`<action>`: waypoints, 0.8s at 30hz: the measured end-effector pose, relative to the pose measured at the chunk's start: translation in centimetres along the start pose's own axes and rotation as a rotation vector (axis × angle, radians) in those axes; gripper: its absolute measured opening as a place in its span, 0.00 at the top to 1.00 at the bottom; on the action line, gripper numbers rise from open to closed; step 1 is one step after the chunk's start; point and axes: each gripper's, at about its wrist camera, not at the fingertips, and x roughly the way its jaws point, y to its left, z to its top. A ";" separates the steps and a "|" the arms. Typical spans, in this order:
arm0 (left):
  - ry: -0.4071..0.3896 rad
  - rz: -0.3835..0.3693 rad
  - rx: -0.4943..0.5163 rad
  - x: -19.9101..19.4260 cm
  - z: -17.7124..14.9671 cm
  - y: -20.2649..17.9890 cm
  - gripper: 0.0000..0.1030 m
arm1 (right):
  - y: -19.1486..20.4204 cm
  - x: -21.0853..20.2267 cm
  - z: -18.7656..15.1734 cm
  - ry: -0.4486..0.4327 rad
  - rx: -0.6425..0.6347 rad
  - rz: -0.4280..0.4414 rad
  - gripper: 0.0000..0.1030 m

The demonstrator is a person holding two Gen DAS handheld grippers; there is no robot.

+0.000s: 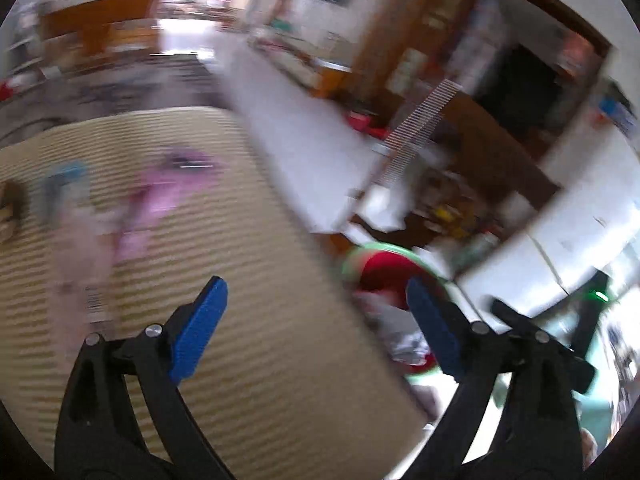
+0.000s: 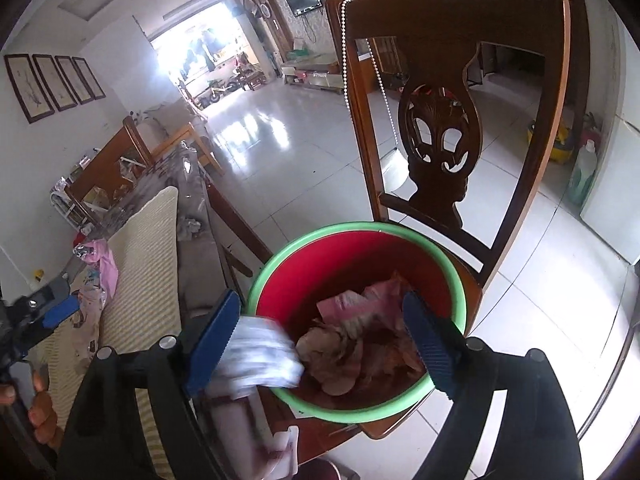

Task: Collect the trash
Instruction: 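Open both tools over the red bin to drop the papers, then grasp the white-pink paper bag with the left tool while the right tool reaches the pink wrapper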

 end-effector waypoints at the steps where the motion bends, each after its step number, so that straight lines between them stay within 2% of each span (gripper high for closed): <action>1: -0.008 0.044 -0.032 -0.3 -0.1 1.6 0.14 | 0.0 0.1 -0.1 0.007 0.005 -0.002 0.21; 5: -0.014 0.225 -0.162 -1.3 -0.2 8.8 0.14 | 0.4 0.1 -0.6 0.015 0.016 0.008 0.21; 8: 0.019 0.290 -0.229 -1.0 -0.4 12.6 0.14 | 1.3 0.1 -0.8 0.020 0.005 0.018 0.21; 12: 0.080 0.326 -0.222 0.9 -0.3 14.3 0.14 | 3.0 0.3 -0.8 0.032 -0.025 0.040 0.21; 14: 0.113 0.342 -0.202 2.3 -0.3 14.5 0.20 | 4.2 0.4 -0.7 0.036 -0.047 0.054 0.21; 15: 0.126 0.339 -0.205 2.7 -0.3 14.8 0.31 | 4.9 0.3 -0.6 0.037 -0.065 0.063 0.21; 17: 0.112 0.322 -0.201 2.7 -0.5 15.0 0.43 | 6.7 0.2 -0.4 0.034 -0.112 0.082 0.21; 18: 0.114 0.297 -0.194 2.6 -0.4 15.0 0.56 | 7.5 0.2 -0.3 0.036 -0.131 0.089 0.21; 24: 0.103 0.261 -0.174 -0.3 -2.1 15.3 0.58 | 13.6 0.9 0.8 0.058 -0.242 0.180 0.21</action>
